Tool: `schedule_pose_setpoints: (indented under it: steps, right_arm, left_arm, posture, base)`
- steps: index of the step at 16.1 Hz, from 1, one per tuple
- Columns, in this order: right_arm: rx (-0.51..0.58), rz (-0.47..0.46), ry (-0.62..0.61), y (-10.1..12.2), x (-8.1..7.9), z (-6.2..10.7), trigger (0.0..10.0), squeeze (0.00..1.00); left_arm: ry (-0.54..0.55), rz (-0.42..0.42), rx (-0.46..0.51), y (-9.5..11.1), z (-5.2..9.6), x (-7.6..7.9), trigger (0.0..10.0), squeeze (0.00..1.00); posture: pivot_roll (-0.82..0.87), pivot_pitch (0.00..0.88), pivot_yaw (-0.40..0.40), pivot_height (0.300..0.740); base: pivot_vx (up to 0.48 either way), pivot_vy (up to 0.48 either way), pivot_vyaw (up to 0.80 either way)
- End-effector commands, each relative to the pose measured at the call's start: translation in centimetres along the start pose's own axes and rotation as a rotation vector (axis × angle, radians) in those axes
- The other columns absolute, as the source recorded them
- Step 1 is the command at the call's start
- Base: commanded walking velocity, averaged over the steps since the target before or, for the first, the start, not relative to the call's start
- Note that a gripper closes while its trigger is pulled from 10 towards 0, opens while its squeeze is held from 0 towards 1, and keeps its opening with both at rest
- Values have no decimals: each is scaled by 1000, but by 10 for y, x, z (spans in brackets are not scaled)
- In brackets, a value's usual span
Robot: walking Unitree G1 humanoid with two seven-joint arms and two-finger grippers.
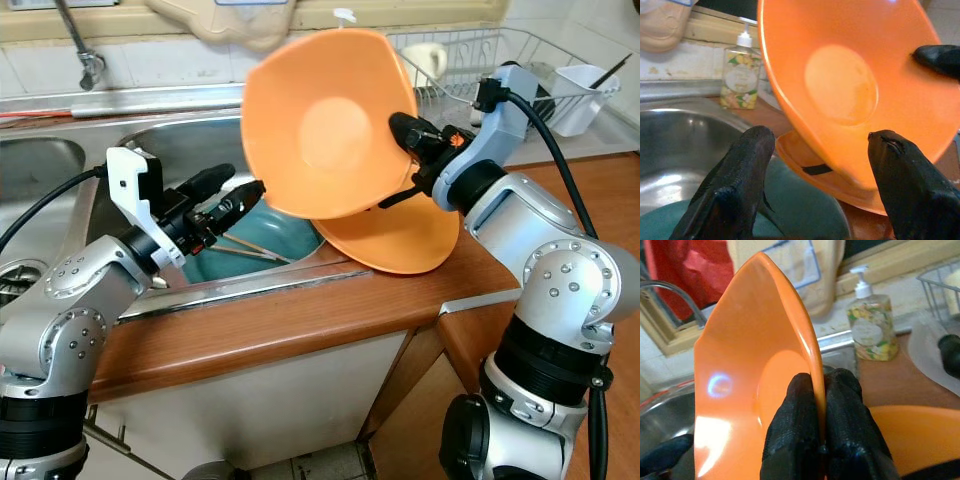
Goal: Kitchen organization
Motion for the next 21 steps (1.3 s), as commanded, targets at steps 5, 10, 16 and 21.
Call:
schedule_pose_setpoints:
  steps: [5,10,16,21]
  right_arm:
    - [23,39,261,0,-54,4,0,0]
    - [42,37,219,0,-48,0,0,0]
    - [96,87,120,15,-26,-3,0,0]
    - [51,68,264,-1,-56,-2,0,0]
  left_arm:
    - [11,61,25,4,-6,1,10000,0]
    - [-5,116,80,14,-3,4,78,0]
    - [62,93,77,14,12,-15,10000,839]
    - [37,133,103,15,5,-7,4118,0]
  posture:
    - [-86,0,-4,740]
    - [-84,0,-9,740]
    - [-82,0,-26,740]
    - [-84,0,-26,740]
  base:
    - [0,0,0]
    - [0,0,0]
    - [0,0,0]
    - [0,0,0]
Point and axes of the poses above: a point about 5 cm out from each wrist's last joint towards the gripper, its own z axis pointing back from the gripper into the wrist, its own y axis along the axis of the wrist's last joint, x = y × z, the point moved 6 cm from there along -z, pointing out of the wrist towards the gripper, and after that the axes turned 8 degrees about -z, right-handed, at the moved point
